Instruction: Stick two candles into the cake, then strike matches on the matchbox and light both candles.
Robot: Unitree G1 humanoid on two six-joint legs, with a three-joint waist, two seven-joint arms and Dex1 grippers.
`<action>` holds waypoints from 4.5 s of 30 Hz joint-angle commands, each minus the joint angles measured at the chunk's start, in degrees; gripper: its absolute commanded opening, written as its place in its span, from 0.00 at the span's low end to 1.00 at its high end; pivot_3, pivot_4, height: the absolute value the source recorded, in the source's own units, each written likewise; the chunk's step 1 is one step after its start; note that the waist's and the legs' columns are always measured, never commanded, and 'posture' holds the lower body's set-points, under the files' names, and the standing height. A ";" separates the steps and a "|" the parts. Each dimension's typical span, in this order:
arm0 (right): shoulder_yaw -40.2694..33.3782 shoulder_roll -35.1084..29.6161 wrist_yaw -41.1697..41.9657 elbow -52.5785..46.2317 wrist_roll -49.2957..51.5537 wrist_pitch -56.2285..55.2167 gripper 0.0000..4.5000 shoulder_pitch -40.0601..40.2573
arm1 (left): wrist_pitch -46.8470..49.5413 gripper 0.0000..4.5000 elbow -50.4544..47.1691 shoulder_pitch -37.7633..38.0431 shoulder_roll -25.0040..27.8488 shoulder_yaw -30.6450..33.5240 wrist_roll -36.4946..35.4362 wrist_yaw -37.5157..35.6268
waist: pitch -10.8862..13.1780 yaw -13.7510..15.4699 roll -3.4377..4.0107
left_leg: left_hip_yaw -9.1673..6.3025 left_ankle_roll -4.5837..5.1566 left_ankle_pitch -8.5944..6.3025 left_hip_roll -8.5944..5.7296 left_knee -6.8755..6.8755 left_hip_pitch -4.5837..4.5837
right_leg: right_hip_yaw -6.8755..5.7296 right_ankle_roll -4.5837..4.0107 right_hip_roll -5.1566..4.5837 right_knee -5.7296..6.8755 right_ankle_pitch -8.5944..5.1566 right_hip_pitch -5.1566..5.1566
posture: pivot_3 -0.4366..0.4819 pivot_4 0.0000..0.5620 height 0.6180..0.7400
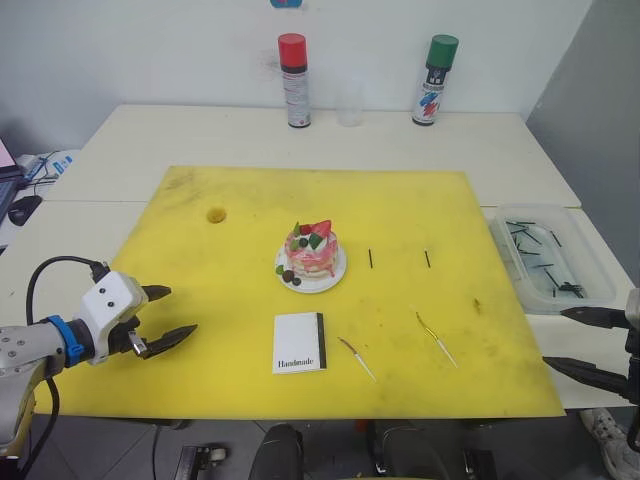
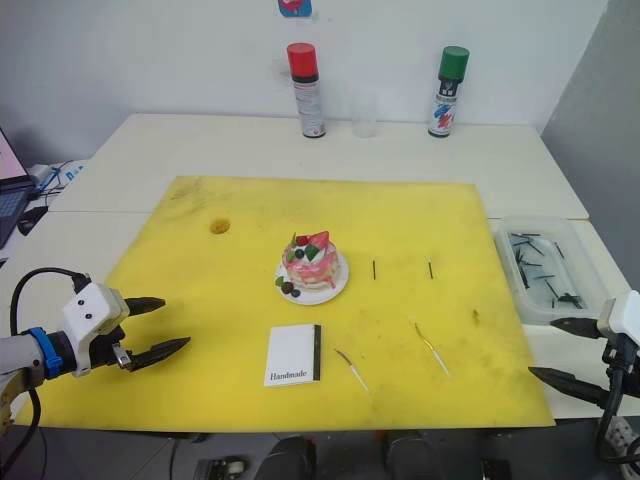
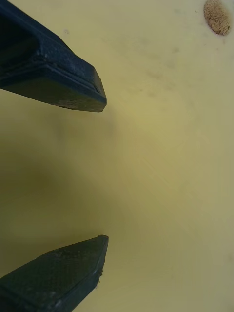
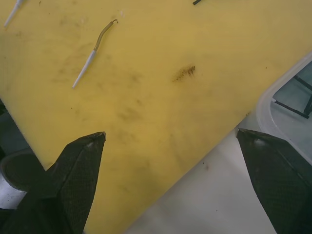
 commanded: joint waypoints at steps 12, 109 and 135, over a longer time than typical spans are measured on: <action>-3.27 1.68 0.31 0.67 -2.63 -3.44 1.00 4.00 | 2.69 0.99 4.00 -7.14 2.65 -1.98 -3.26 -6.75 | -0.01 0.05 0.02 | -0.01 0.00 0.00 0.00 0.01 0.01 | -0.01 0.00 0.00 0.00 0.00 0.02 | 0.48 0.27 1.00; 24.06 27.94 -47.67 -22.99 20.91 28.83 0.00 -30.94 | 30.85 1.00 -20.56 -20.56 -9.02 -12.38 -34.08 5.34 | -0.07 0.67 0.14 | -0.10 0.00 0.01 0.04 0.12 -0.03 | 0.05 0.05 0.12 0.00 0.03 0.01 | 0.48 0.27 1.00; 31.48 38.49 -60.39 -6.08 52.57 30.21 0.00 -55.69 | 48.47 1.00 -5.30 -40.79 -26.41 -8.97 -80.30 37.61 | -0.08 0.76 0.16 | -0.32 0.01 0.05 0.00 0.19 -0.86 | -0.27 -0.24 0.15 0.90 0.05 -0.88 | 0.48 0.27 1.00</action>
